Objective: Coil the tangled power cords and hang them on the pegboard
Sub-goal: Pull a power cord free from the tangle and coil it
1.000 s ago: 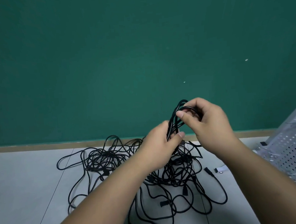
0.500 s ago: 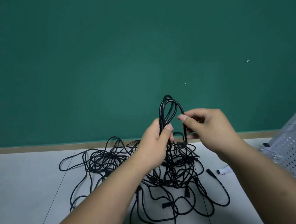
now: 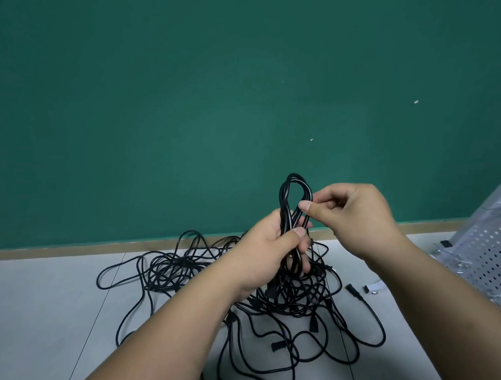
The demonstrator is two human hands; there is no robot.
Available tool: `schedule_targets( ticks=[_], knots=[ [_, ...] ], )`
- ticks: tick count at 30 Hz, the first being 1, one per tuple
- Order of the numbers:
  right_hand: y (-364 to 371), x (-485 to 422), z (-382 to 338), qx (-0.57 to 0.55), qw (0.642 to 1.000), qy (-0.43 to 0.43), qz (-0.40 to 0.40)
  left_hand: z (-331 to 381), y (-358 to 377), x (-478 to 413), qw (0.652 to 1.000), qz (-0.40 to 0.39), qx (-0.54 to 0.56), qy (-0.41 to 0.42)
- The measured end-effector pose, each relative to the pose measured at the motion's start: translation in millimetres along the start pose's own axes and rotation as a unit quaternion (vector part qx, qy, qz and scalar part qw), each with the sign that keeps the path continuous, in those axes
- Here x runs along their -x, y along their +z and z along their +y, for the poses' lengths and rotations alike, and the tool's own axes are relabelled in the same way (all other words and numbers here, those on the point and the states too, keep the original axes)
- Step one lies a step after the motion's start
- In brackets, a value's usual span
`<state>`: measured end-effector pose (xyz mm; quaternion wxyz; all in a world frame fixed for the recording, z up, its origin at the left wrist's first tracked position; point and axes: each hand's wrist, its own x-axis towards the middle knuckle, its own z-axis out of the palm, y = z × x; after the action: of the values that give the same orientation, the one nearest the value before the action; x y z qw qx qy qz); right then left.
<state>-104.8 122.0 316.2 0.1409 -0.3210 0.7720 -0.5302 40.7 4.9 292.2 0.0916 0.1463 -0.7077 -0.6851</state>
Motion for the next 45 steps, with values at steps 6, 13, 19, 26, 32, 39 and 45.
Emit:
schedule_targets(
  ticks=[6,13,19,26,32,39,45],
  knots=[
    [1,1,1,-0.006,1.000,-0.016,-0.011,5,-5,2,0.999,-0.036,0.018,-0.012],
    [5,3,-1,0.000,0.998,-0.055,-0.021,4,3,6,0.997,-0.014,0.080,-0.010],
    [15,2,9,-0.021,0.973,0.029,-0.229,18,5,-1,0.969,0.127,0.211,0.011],
    [18,7,19,0.084,0.916,-0.019,-0.391,27,-21,-3,0.911,0.209,0.354,0.025],
    [29,15,25,0.149,0.884,-0.038,-0.441,21,-32,-6,0.950,0.295,0.083,0.066],
    [1,-1,17,0.222,0.898,-0.059,-0.375,18,-67,4,0.868,0.322,-0.372,0.068],
    [-17,-5,3,0.057,0.971,-0.141,-0.187,18,-48,4,0.896,0.151,-0.412,0.069]
  ],
)
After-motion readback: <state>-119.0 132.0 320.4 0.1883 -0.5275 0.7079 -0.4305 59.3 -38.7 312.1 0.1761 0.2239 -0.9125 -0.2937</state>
